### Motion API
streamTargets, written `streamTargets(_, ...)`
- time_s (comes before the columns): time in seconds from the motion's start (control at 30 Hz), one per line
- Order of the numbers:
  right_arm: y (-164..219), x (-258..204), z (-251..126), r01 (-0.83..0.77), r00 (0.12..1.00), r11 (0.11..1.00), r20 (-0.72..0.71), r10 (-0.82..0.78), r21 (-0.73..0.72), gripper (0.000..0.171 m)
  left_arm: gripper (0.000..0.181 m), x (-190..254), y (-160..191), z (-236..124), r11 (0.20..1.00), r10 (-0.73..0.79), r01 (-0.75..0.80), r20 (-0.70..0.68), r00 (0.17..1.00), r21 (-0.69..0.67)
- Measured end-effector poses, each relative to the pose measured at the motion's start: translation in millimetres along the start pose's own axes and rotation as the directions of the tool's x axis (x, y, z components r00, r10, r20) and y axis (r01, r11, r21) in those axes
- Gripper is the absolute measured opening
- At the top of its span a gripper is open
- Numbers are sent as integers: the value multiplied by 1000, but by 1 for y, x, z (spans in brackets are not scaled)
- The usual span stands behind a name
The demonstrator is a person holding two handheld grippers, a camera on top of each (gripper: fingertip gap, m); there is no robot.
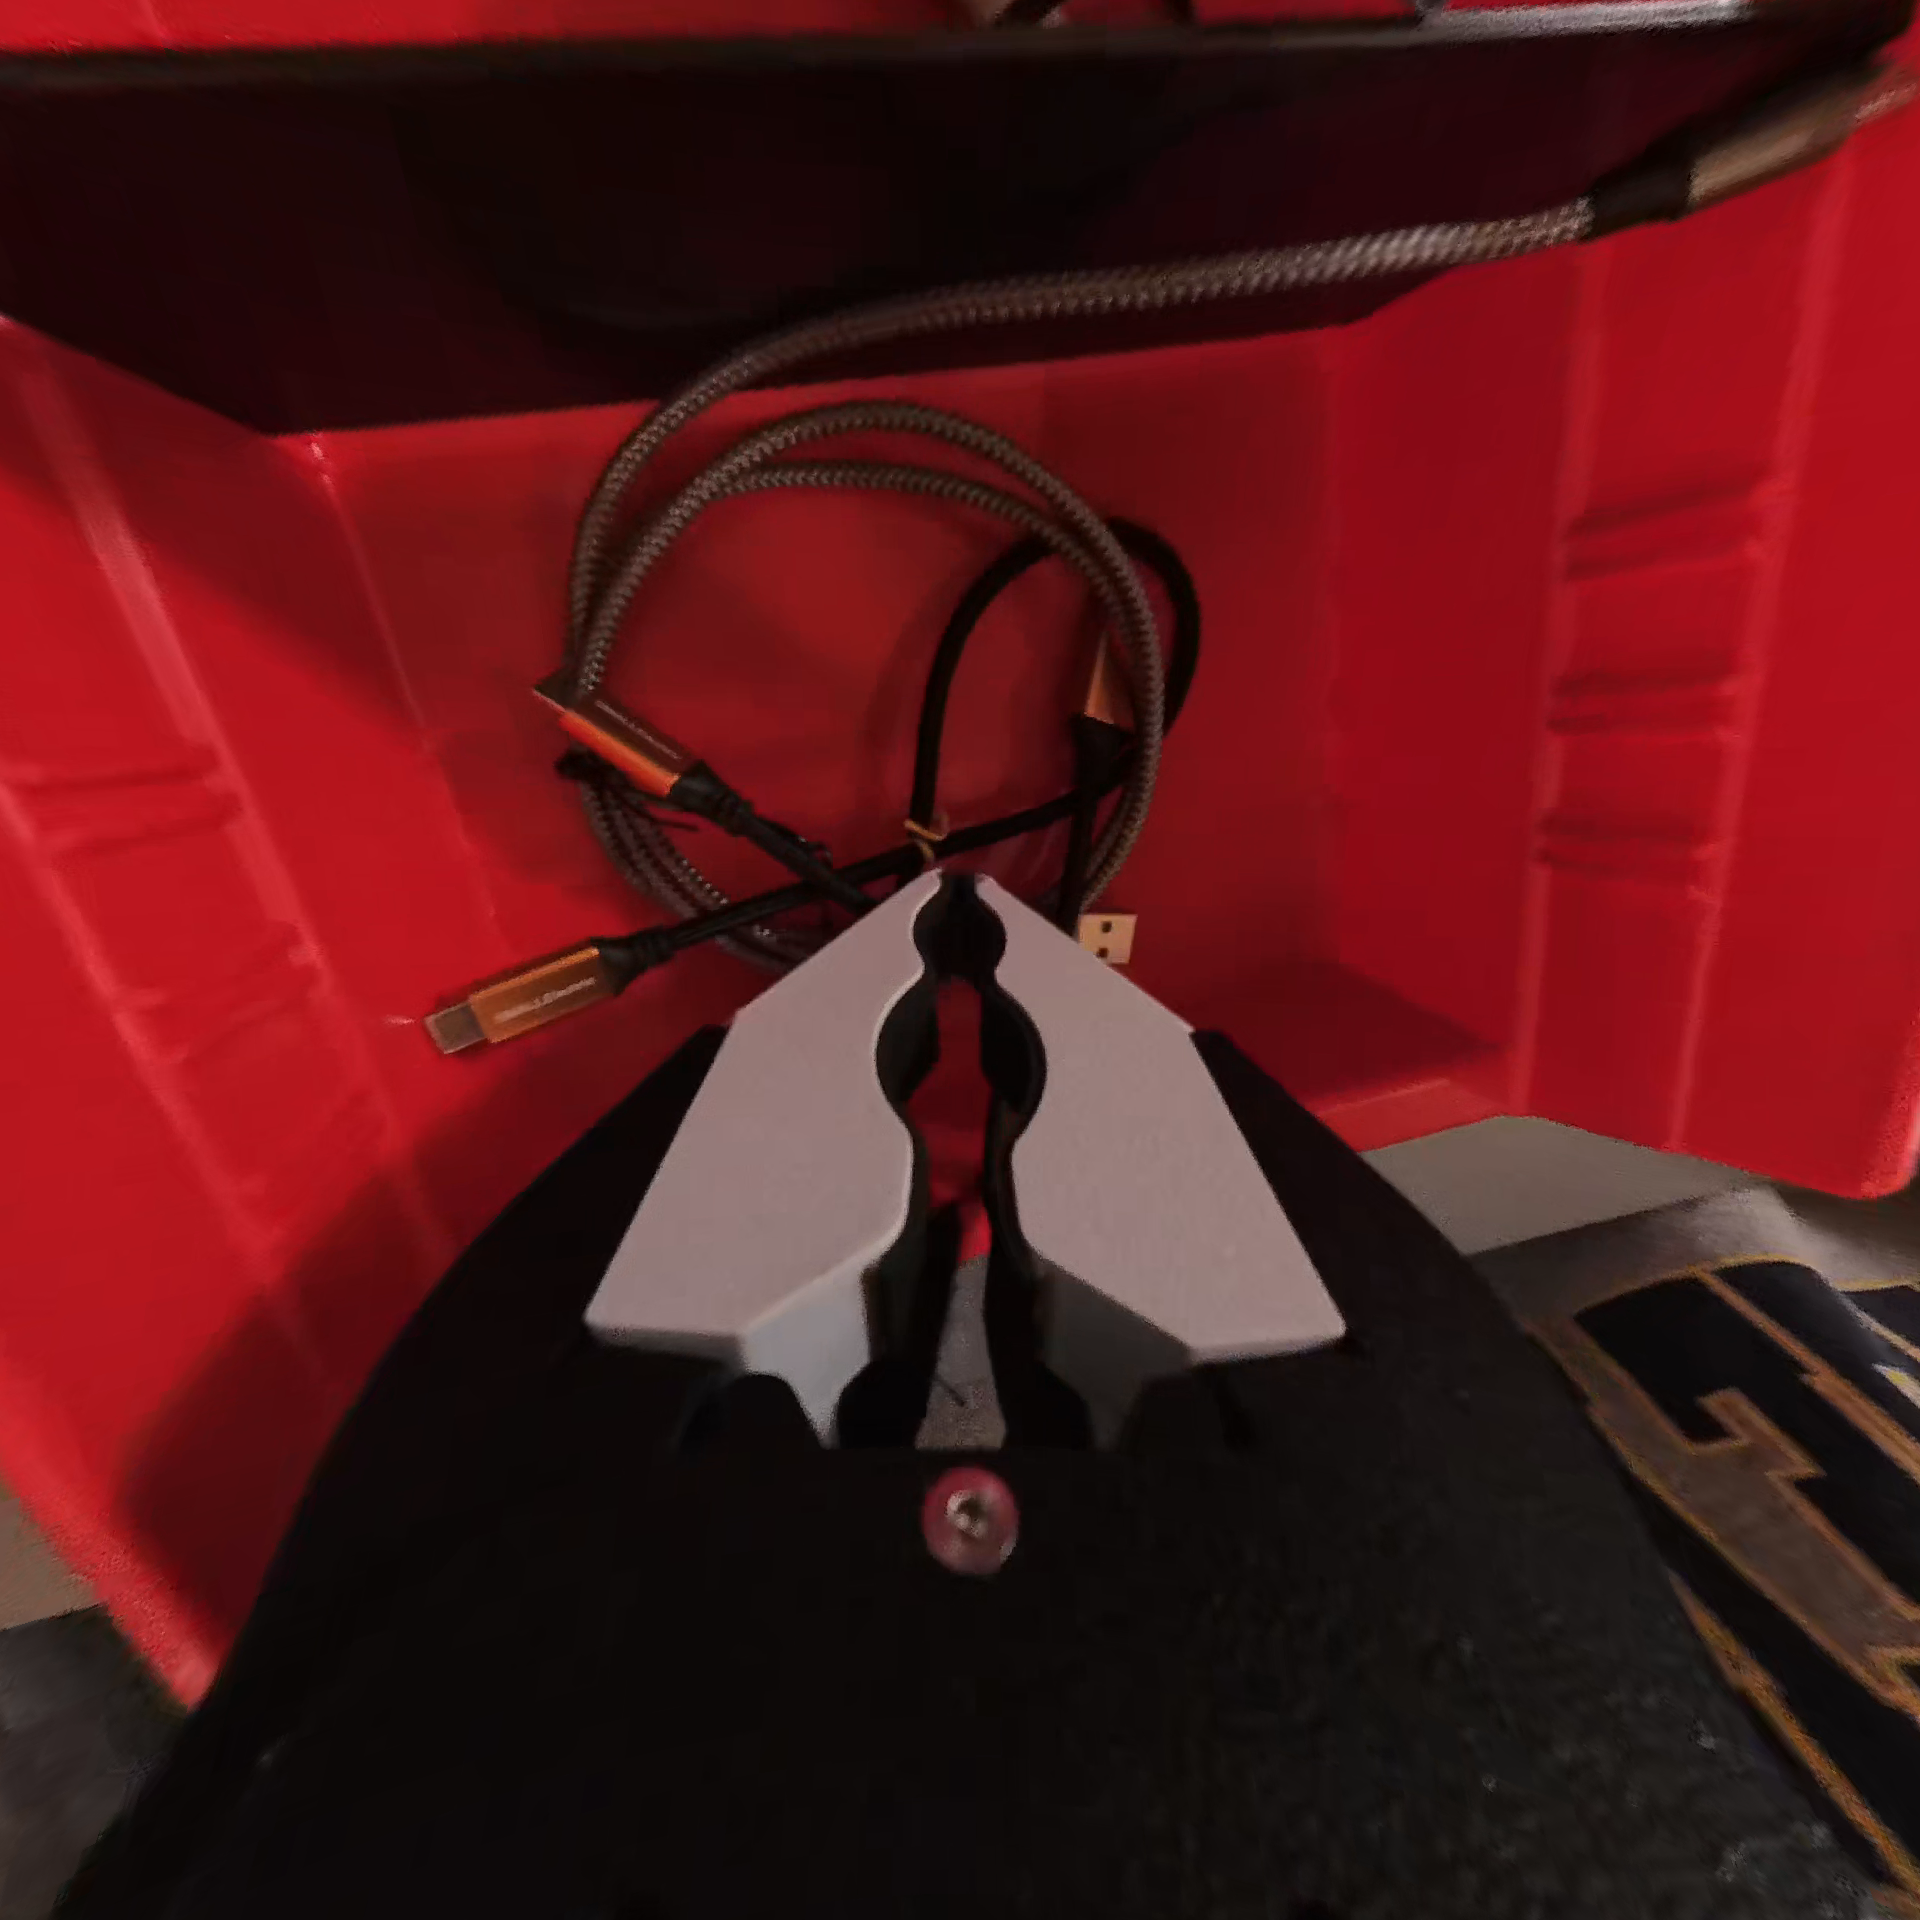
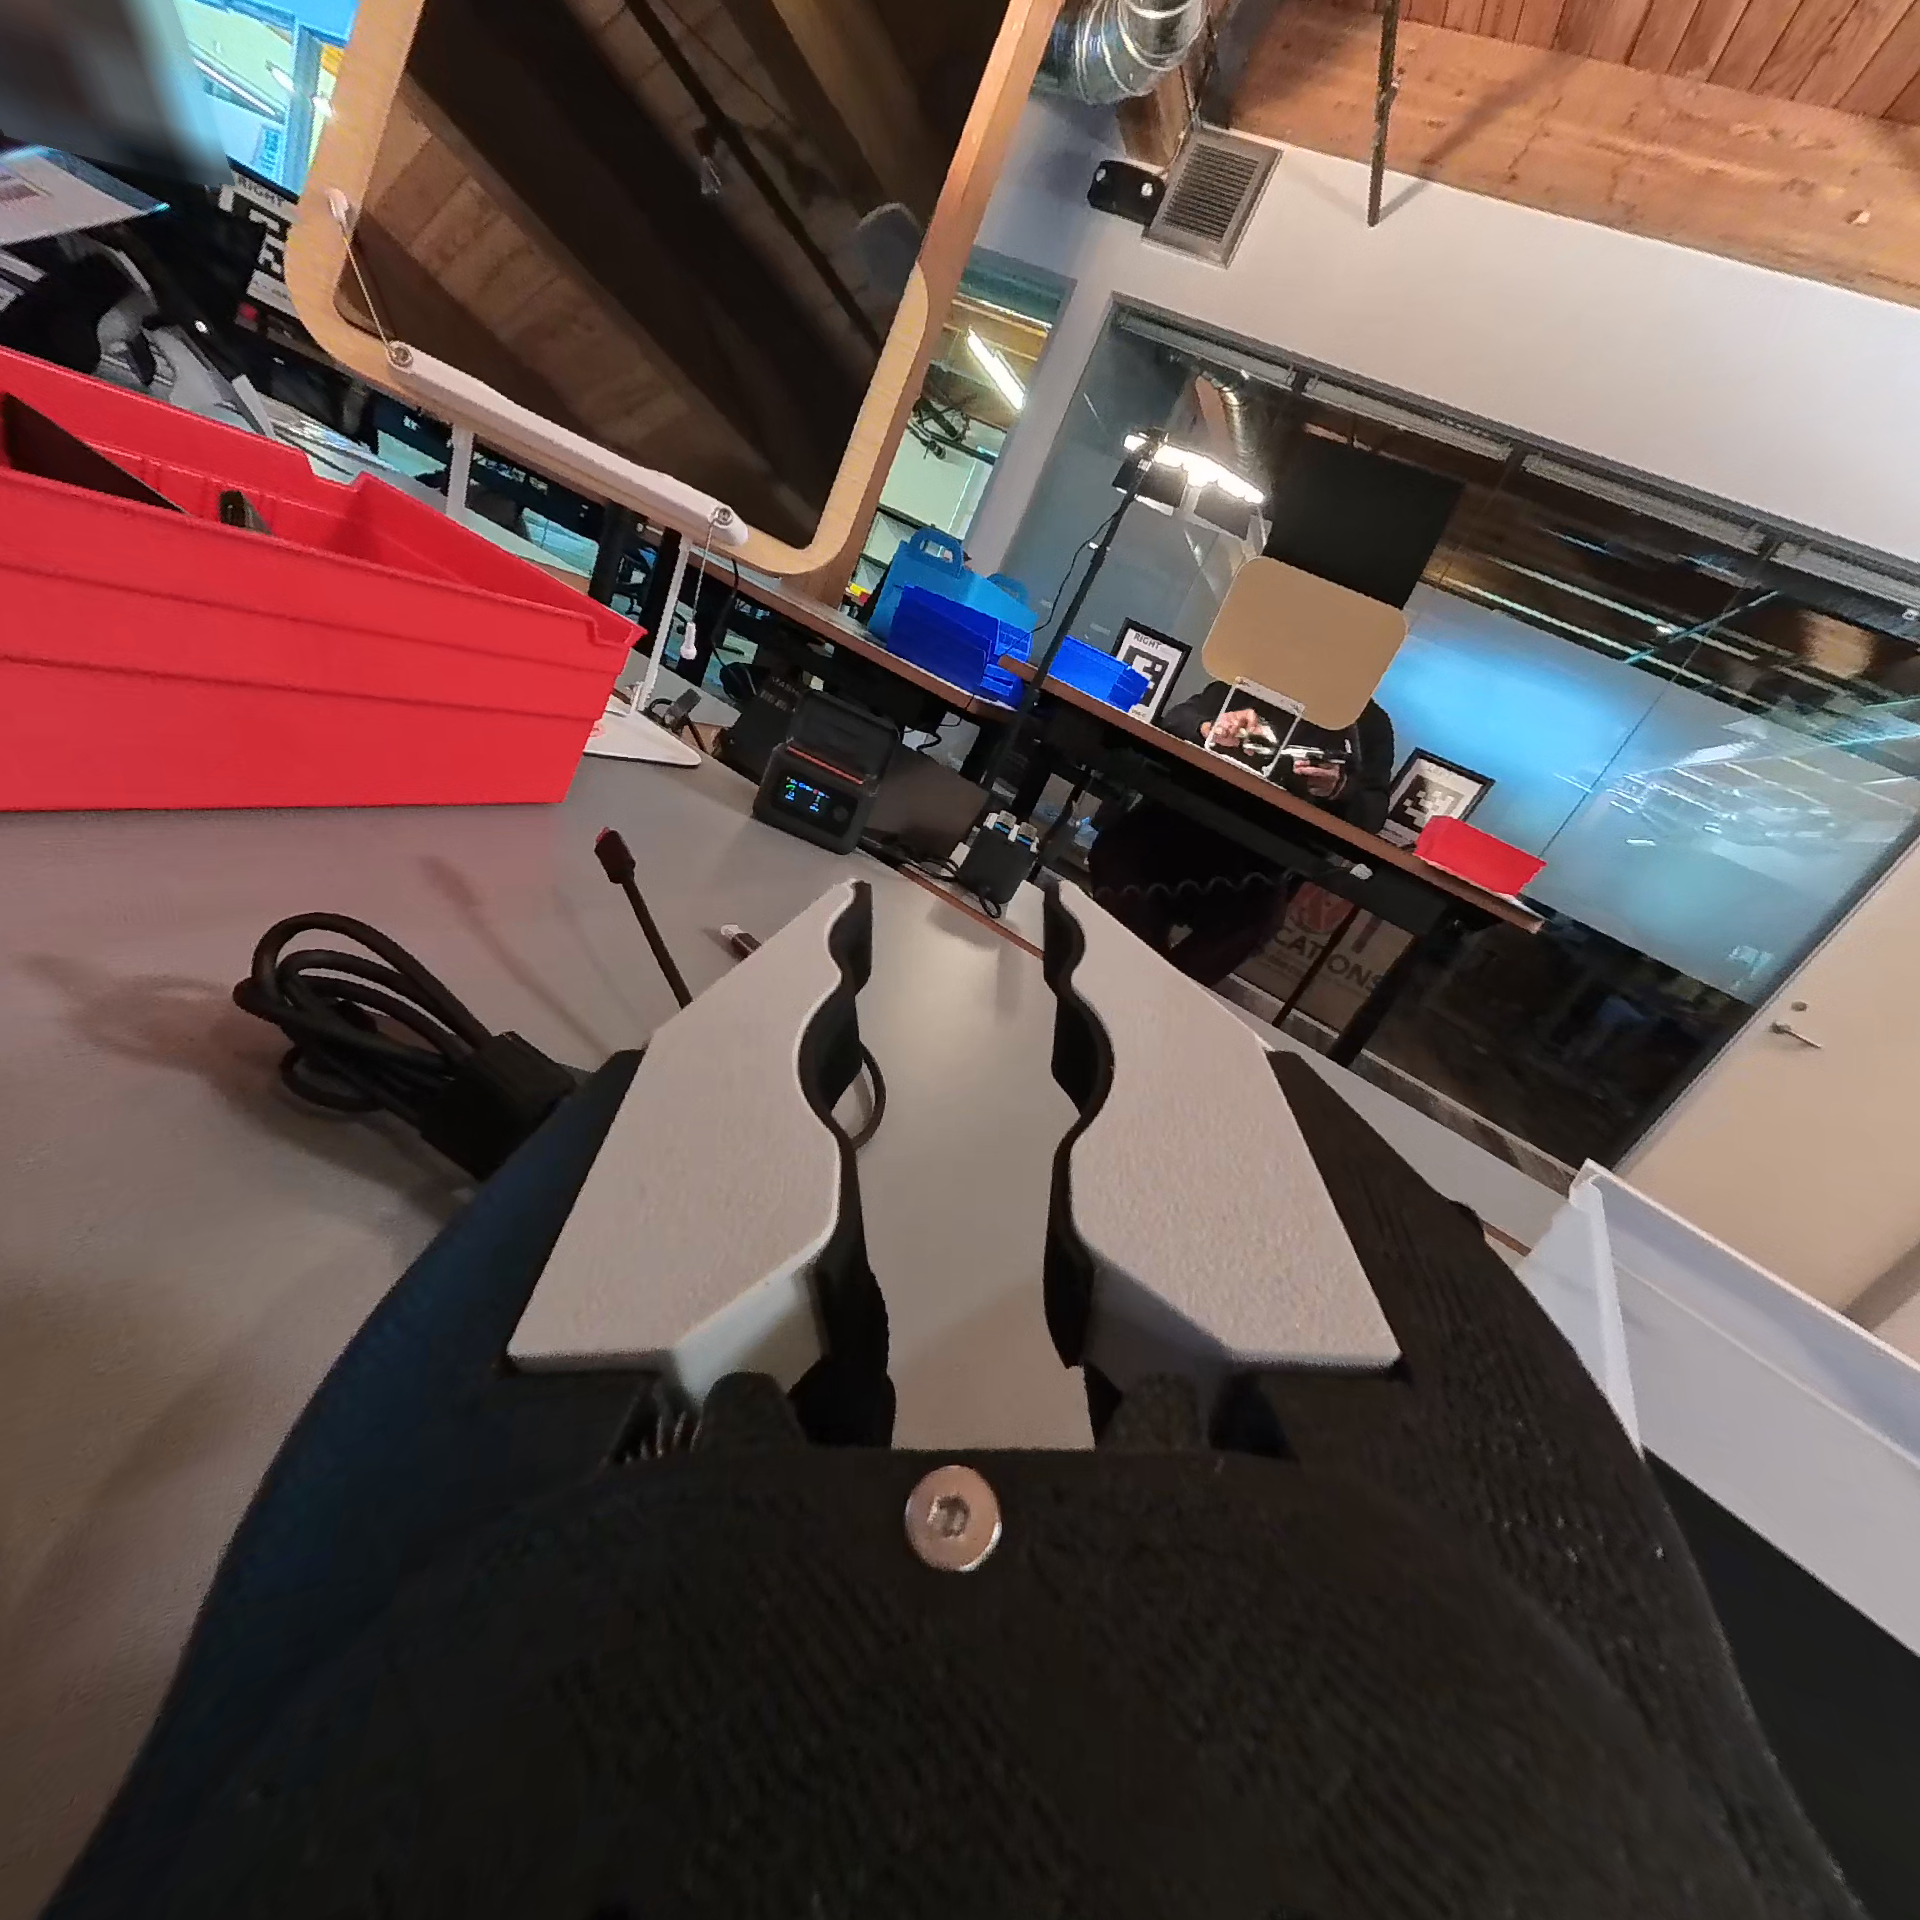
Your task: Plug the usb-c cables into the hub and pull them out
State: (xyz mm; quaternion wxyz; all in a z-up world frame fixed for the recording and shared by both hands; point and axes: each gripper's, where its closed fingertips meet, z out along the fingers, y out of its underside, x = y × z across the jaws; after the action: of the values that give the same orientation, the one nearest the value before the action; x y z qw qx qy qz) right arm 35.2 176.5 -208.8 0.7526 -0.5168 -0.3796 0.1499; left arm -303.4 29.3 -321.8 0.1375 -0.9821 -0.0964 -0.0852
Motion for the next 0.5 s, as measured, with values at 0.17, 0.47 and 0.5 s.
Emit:
streamTargets(0.17, 0, 2, 0, -7, 1000, 1000, -3, 7, 1, 32, 0, -1, -15, -26, 990, 70, -75, 43, 997, 123)
streamTargets(0.47, 0, 3, 0, 7, 1000, 1000, -8, -7, 0, 32, 46, -11, 5, -10, 988, -153, 154, 19, 988, -6)
streamTargets(0.5, 0, 3, -1, 7, 1000, 1000, -9, -7, 0, 32, 40, -11, 8, -7, 988, -154, 155, 20, 988, -23)
